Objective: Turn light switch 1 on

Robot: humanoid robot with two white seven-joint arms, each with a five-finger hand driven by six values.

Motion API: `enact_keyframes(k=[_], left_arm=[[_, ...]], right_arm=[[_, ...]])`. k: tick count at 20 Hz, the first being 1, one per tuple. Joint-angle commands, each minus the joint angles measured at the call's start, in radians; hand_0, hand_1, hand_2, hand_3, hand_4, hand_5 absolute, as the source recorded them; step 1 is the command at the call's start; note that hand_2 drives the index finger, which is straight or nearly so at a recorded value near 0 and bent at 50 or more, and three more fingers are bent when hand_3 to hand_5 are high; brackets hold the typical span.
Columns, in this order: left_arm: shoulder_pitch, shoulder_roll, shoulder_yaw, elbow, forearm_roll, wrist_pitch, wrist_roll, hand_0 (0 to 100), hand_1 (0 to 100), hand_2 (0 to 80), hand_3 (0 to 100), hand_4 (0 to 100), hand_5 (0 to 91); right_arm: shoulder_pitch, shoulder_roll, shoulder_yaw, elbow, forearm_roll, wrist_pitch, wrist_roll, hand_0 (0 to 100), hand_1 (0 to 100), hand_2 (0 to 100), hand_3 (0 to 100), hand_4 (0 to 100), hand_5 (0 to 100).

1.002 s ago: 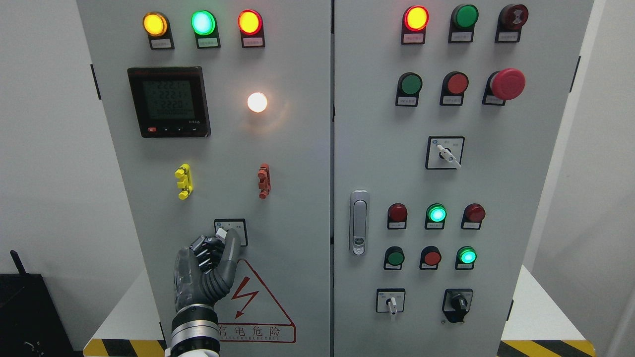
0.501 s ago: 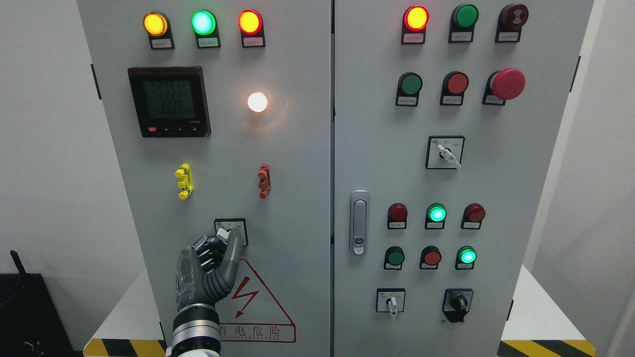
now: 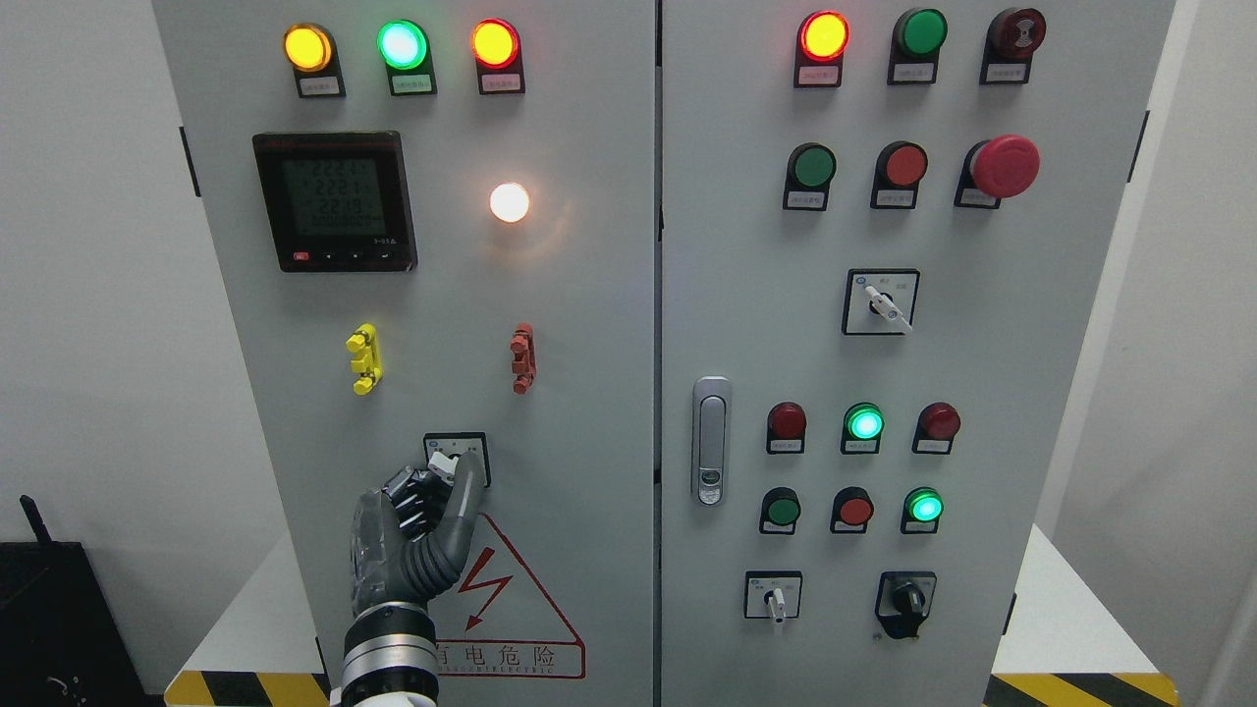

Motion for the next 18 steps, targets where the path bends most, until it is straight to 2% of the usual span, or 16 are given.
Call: enact_keyframes(k=[1,10,18], left_arm=[[0.003,0.000,-0.002,-0.001,0.000,-0.003,0.000,26,48,61.4,94,97,87.8],[0.013,0.002,-0.004,-0.009,0.000,-0.008,0.000,19,48,62.0,95,97,87.8],[0.029,0.002,-0.004,-0.023,0.000,-0.011,0.000,17,48,62.0,95,97,87.9]], right_arm=[[0.000,0.000,0.000,0.000,0.000,0.000,0.000,31,0,0,0,0,0],[-0.002,0.000,0.000,0.000,0.000,0.000,0.000,31,0,0,0,0,0],[0.000,0.000,-0.002,0.000,0.000,0.000,0.000,31,0,0,0,0,0]])
